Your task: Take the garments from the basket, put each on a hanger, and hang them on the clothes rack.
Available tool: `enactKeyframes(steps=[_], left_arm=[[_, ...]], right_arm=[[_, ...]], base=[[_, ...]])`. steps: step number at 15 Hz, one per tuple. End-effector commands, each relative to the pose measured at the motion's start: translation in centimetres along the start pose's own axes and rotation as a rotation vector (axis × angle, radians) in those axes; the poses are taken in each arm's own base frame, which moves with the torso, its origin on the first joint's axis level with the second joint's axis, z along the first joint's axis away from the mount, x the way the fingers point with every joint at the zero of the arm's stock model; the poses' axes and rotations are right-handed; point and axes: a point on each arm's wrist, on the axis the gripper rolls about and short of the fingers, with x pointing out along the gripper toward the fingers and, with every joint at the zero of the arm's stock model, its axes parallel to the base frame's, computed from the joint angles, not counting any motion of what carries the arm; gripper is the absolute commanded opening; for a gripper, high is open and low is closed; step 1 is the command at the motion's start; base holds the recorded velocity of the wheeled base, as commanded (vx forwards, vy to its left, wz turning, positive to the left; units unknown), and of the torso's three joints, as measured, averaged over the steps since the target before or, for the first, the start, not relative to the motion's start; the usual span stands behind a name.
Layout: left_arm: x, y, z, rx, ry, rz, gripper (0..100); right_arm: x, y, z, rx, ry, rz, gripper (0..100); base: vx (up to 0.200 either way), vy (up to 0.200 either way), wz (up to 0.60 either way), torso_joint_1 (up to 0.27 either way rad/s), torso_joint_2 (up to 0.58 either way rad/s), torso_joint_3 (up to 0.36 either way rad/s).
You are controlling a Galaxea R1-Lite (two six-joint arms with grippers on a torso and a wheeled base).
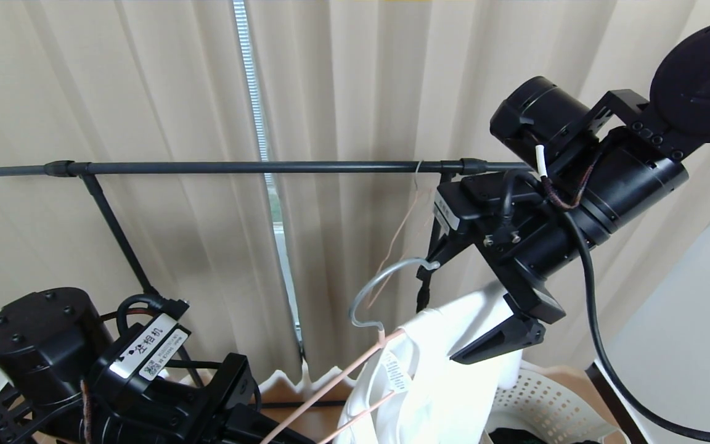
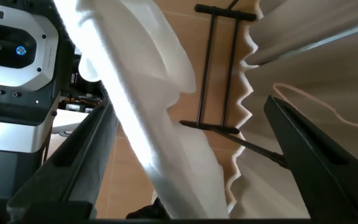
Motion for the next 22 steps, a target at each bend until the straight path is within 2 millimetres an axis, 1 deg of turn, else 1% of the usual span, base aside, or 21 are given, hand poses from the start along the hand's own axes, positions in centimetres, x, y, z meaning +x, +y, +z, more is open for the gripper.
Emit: enactKeyframes(steps=[1,3,4,15,19,20,22], left_arm=[[0.0,0.0,0.0,0.003,-0.001,0.0,0],[0.0,-0.1,0.1,0.003,-0.001,0.0,0],[0.0,-0.1,0.1,0.004,-0.001,0.0,0],[-0.3,-0.2,-0.1,0.031,-0.004,0.012,0],[-0.4,-0.2,-0.1,0.037,-0.004,0.02,0],[-0.4,-0.2,-0.1,0.039,-0.004,0.02,100],[-0.4,-0.2,-0.1,0.054,-0.005,0.022,100]], right_arm=[[0.1,0.0,0.0,0.001,0.001,0.004,100],[0.1,0.0,0.0,-0.001,-0.001,0.001,100],[0.1,0.0,0.0,0.002,0.001,0.002,0],[-0.1,0.3,-0.3,0.007,0.005,0.011,0],[-0.7,0.9,-0.2,0.002,0.0,0.003,0],[-0.7,0.9,-0.2,0.002,0.0,0.003,0],[-0.9,1.1,-0.2,0.002,-0.001,0.002,0]], base=[[0.0,0.0,0.0,0.0,0.0,0.0],[0.0,0.0,0.0,0.0,0.0,0.0],[0.0,0.0,0.0,0.0,0.0,0.0],[0.0,0.0,0.0,0.0,0.0,0.0],[0.0,0.0,0.0,0.0,0.0,0.0],[0.0,0.0,0.0,0.0,0.0,0.0],[0.0,0.0,0.0,0.0,0.0,0.0]])
